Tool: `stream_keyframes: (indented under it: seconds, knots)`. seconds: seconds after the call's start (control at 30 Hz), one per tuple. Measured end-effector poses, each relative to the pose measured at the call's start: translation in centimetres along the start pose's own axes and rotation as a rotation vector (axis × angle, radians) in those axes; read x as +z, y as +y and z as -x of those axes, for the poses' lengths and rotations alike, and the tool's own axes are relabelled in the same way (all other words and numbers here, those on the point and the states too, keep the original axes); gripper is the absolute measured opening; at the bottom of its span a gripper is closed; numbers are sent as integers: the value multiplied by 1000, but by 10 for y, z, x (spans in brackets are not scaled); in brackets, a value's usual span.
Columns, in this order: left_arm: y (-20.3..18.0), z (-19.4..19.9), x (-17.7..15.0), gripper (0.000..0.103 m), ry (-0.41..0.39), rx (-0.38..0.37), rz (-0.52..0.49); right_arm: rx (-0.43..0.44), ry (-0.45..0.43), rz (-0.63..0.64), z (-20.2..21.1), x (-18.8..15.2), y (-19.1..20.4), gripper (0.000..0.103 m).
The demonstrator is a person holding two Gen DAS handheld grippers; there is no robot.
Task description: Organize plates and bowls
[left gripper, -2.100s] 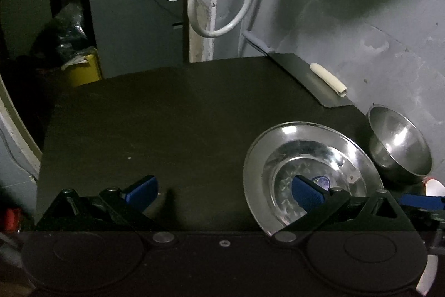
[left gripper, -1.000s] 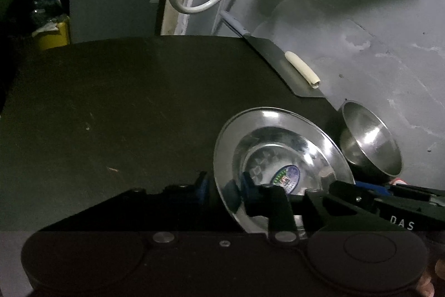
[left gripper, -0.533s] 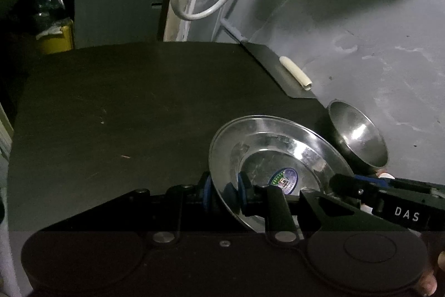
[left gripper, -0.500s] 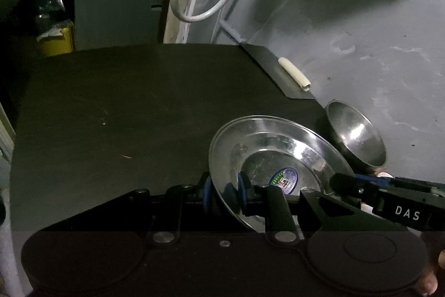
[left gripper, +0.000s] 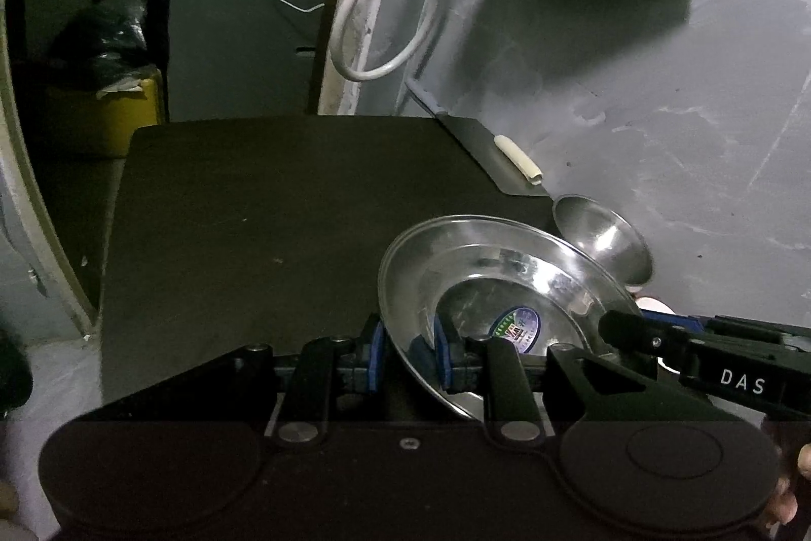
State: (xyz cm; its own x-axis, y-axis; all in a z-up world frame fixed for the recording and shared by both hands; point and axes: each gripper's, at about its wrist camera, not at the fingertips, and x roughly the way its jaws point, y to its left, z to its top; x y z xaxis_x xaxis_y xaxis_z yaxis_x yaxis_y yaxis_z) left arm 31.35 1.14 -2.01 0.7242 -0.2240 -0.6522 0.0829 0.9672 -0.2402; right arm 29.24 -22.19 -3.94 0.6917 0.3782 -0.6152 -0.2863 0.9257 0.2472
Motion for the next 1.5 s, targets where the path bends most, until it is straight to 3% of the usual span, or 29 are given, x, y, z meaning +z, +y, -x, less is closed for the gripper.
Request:
stream_keyframes:
  seconds: [0.27, 0.67, 1.5]
  knots:
    - [-2, 47, -22, 23, -15, 39, 3, 57, -6, 40, 34, -14, 20, 25]
    - [8, 86, -60, 24, 14, 110, 52, 133, 47, 81, 49, -42, 46, 25]
    - [6, 85, -97, 26, 120, 197, 20, 167, 180, 89, 37, -73, 52, 27]
